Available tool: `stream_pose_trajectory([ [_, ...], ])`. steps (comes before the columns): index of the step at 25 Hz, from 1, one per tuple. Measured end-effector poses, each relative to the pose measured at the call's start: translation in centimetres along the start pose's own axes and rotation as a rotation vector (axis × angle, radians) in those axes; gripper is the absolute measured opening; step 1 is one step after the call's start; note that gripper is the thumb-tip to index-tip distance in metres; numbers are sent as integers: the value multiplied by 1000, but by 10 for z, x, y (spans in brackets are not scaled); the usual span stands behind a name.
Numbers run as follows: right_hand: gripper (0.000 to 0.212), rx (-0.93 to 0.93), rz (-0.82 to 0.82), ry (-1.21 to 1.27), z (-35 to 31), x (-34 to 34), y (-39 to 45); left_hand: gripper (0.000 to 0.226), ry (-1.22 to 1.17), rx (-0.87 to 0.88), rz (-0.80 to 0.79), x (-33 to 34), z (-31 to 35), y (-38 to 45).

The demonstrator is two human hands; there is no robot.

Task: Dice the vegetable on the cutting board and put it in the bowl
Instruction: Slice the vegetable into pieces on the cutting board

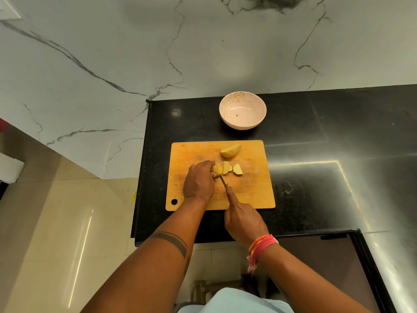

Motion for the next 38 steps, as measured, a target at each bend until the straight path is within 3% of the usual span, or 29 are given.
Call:
stream_pose_trajectory([
  [9, 65, -8, 106, 172, -20, -25, 20, 38, 15, 28, -13, -3, 1, 0],
  [18, 69, -10, 2, 64, -41, -13, 61, 33, -14, 28, 13, -10, 2, -3],
  [30, 69, 0, -39, 4, -12, -3, 4, 41, -7, -19, 36, -6, -2, -3],
  [38, 65, -2, 79, 140, -22, -25, 4, 39, -29, -21, 29, -8, -6, -3],
])
Point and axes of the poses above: each hand's wrist, its own y-axis towards the middle knuckle, its own x-axis out of the palm, z = x × y, the point moved 9 cm from there along y, towards the middle knuckle, and after that the axes turned 9 degrees about z, right-handed, at the moved point
